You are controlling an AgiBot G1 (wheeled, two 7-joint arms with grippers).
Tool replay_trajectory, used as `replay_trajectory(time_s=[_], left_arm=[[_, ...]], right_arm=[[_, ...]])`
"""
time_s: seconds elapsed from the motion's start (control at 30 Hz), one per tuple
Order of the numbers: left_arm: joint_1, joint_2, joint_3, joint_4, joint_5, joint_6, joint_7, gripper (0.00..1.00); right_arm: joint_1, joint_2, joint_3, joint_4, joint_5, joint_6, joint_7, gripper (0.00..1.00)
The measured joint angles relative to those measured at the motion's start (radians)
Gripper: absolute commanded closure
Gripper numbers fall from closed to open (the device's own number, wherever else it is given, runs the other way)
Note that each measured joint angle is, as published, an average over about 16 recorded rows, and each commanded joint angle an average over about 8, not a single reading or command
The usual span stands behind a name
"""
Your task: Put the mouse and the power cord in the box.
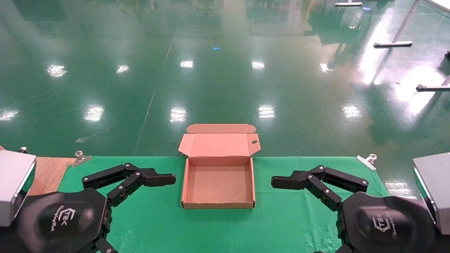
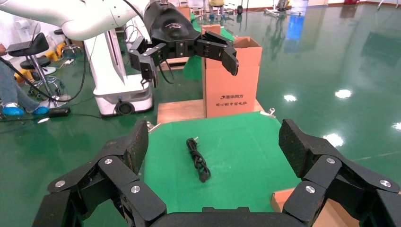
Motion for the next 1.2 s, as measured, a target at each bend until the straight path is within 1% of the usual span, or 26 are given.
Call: replay_trajectory(time_s=[1.2], left_arm=[[0.0, 0.0, 0.0, 0.0, 0.0, 0.0, 0.0, 0.0]], right_arm=[[0.001, -0.001, -0.001, 0.0, -0.001, 0.001, 0.0, 0.0]])
